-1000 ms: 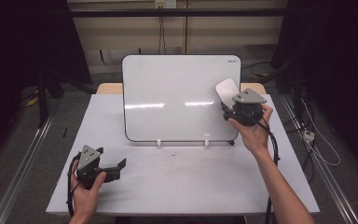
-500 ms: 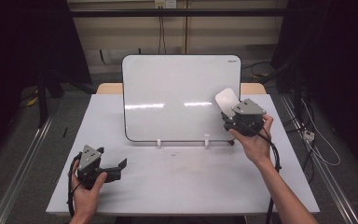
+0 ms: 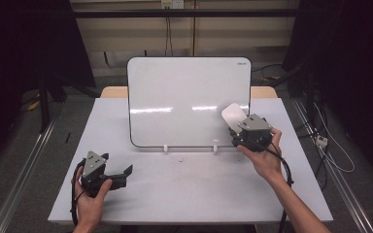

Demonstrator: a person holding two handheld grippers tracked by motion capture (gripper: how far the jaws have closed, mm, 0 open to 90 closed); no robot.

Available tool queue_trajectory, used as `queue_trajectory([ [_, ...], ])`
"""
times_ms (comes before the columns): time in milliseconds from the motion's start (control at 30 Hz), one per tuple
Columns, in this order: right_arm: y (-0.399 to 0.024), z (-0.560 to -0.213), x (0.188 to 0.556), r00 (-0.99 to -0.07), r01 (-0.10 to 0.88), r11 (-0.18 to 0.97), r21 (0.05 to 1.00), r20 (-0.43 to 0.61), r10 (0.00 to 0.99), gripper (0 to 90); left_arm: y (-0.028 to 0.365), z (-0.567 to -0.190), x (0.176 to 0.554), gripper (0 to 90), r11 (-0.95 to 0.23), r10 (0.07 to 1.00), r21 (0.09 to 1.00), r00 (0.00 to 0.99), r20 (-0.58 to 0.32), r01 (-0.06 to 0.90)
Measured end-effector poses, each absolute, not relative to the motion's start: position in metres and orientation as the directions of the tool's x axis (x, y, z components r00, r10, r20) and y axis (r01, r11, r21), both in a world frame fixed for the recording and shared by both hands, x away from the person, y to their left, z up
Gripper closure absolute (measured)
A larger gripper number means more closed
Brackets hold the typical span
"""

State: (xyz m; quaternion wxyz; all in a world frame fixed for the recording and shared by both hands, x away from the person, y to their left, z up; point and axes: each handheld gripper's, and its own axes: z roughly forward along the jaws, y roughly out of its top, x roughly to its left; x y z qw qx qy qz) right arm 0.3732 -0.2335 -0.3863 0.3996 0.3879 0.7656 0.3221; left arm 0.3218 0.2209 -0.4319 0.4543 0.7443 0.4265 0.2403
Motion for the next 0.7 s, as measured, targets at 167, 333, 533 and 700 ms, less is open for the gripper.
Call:
queue_trajectory([
  [167,-0.232,-0.396,0.376,-0.387,0.348,0.498,0.795,-0.362,0.848,31.6,0.221,-0.432,0.322,5.0,-0.226,0.853,0.879,0.521,-0.030,0.421],
  [333,-0.228,-0.408,0.379,-0.396,0.360,0.515,0.778,-0.372,0.839,31.5,0.221,-0.433,0.323,5.0,-0.230,0.851,0.877,0.524,-0.028,0.421],
  [533,-0.228,-0.416,0.384,-0.390,0.376,0.522,0.766,-0.380,0.839,31.6,0.221,-0.432,0.323,5.0,-0.229,0.851,0.878,0.525,-0.029,0.419],
  [700,-0.224,-0.422,0.386,-0.374,0.375,0.537,0.756,-0.406,0.834,31.5,0.221,-0.432,0.323,5.0,-0.225,0.852,0.880,0.523,-0.031,0.419],
])
